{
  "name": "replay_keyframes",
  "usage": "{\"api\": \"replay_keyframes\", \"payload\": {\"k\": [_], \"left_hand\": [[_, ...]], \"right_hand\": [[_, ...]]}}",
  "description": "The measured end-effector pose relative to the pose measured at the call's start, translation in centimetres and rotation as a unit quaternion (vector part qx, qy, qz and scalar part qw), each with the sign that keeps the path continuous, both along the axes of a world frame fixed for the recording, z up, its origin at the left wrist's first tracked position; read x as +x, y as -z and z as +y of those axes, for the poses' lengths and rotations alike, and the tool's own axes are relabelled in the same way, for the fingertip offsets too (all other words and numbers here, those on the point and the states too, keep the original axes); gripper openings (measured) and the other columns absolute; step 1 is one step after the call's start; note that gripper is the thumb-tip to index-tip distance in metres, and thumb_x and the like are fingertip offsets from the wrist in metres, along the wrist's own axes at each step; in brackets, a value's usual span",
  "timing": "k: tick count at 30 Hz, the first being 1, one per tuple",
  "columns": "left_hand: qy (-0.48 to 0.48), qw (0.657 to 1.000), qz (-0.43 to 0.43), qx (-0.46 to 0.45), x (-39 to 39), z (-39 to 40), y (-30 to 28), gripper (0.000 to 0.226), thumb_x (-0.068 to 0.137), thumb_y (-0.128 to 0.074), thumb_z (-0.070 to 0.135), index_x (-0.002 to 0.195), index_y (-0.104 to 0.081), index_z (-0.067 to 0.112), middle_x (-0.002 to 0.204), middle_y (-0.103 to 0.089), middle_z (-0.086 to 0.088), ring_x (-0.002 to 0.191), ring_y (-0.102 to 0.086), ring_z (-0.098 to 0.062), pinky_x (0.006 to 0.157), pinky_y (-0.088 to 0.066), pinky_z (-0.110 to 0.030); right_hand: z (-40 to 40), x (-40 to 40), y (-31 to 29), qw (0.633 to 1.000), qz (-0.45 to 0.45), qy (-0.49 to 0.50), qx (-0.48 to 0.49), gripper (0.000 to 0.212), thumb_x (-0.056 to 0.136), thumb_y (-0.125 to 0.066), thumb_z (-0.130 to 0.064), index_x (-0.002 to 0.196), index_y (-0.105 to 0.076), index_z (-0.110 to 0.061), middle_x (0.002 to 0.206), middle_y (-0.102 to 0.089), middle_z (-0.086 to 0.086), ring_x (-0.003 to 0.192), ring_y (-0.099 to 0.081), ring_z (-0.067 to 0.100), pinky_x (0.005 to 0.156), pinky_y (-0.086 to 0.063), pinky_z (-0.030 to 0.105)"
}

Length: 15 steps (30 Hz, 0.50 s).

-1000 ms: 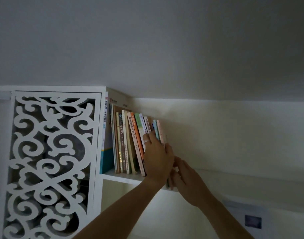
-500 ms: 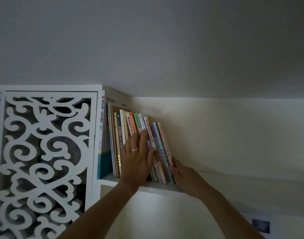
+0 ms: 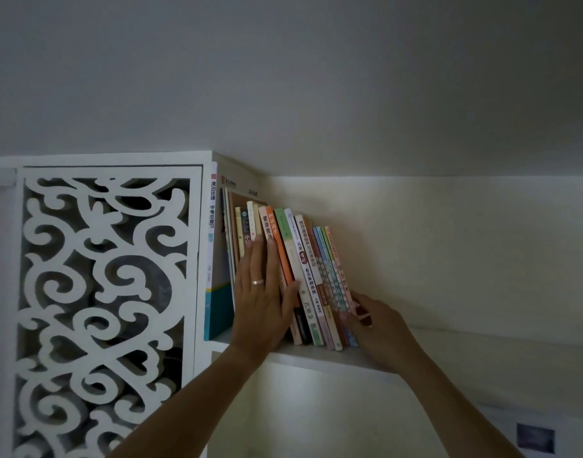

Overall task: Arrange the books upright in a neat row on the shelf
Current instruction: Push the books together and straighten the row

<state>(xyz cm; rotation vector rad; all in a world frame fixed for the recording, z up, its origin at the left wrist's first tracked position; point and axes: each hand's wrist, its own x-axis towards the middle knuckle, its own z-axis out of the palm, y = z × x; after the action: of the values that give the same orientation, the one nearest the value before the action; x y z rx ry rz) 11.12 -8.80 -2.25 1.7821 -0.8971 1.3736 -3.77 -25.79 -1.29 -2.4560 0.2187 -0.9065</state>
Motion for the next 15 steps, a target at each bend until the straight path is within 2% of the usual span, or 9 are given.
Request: {"api": "replay_keyframes", "payload": {"k": [3,5,6,8,10,12,15], "left_hand": [[0.015,1.000,0.004,-0.002,-0.2,0.1,0.0,0.074,0.105,-0.040,0.044,0.165,-0.010,0.013,0.173,-0.001,-0.004,0.160,-0.002,-0.025,0.129,-0.012,-0.051],[0.044,0.999,0.004,-0.014,-0.2,0.3,0.1,0.066,0.107,-0.038,0.037,0.164,-0.014,0.014,0.173,-0.006,-0.002,0.160,-0.005,-0.023,0.129,-0.014,-0.053],[0.063,0.998,0.007,-0.025,-0.2,0.4,0.2,0.061,0.108,-0.037,0.032,0.164,-0.017,0.015,0.173,-0.009,-0.001,0.160,-0.007,-0.022,0.128,-0.016,-0.055],[0.091,0.995,0.008,-0.041,0.0,0.6,0.1,0.057,0.109,-0.039,0.024,0.163,-0.023,0.016,0.172,-0.016,0.002,0.160,-0.011,-0.021,0.126,-0.020,-0.058],[0.100,0.994,0.001,-0.049,0.1,0.7,0.1,0.056,0.109,-0.042,0.021,0.162,-0.026,0.015,0.171,-0.020,0.003,0.159,-0.013,-0.020,0.125,-0.022,-0.058],[0.105,0.992,0.005,-0.064,0.0,0.6,0.1,0.056,0.108,-0.045,0.021,0.161,-0.028,0.014,0.170,-0.023,0.001,0.159,-0.016,-0.020,0.125,-0.024,-0.057],[0.043,0.994,0.010,-0.101,-0.3,0.4,0.4,0.058,0.106,-0.048,0.025,0.160,-0.031,0.010,0.167,-0.026,-0.008,0.157,-0.020,-0.025,0.126,-0.023,-0.054]], "right_hand": [[0.9,0.1,0.0,0.999,-0.025,0.023,0.002,0.051,0.101,-0.053,-0.040,0.150,-0.042,-0.029,0.131,-0.065,-0.003,0.094,-0.062,0.007,0.073,-0.044,0.010],[1.6,0.0,0.1,0.999,-0.016,0.032,-0.020,0.053,0.100,-0.044,-0.055,0.148,-0.041,-0.032,0.130,-0.065,-0.008,0.101,-0.064,0.009,0.072,-0.042,0.007],[2.0,0.1,0.1,0.999,-0.014,0.028,-0.026,0.061,0.096,-0.040,-0.067,0.147,-0.040,-0.034,0.129,-0.065,-0.011,0.100,-0.065,0.006,0.072,-0.045,0.007],[2.7,0.4,0.4,0.999,-0.015,0.018,-0.042,0.090,0.077,-0.041,-0.091,0.147,-0.033,-0.035,0.128,-0.064,-0.015,0.099,-0.067,0.006,0.076,-0.055,0.016],[3.0,1.0,1.0,0.996,-0.013,0.058,-0.067,0.117,0.056,-0.046,-0.101,0.147,-0.028,-0.031,0.126,-0.063,-0.013,0.100,-0.067,0.012,0.076,-0.061,0.027],[3.4,1.4,1.1,0.992,-0.021,0.095,-0.086,0.121,0.052,-0.052,-0.099,0.146,-0.028,-0.028,0.126,-0.064,-0.008,0.100,-0.068,0.015,0.077,-0.061,0.031],[4.0,1.4,0.9,0.990,-0.048,0.100,-0.090,0.110,0.060,-0.064,-0.086,0.147,-0.027,-0.029,0.131,-0.064,-0.010,0.100,-0.069,0.011,0.078,-0.058,0.023]]}}
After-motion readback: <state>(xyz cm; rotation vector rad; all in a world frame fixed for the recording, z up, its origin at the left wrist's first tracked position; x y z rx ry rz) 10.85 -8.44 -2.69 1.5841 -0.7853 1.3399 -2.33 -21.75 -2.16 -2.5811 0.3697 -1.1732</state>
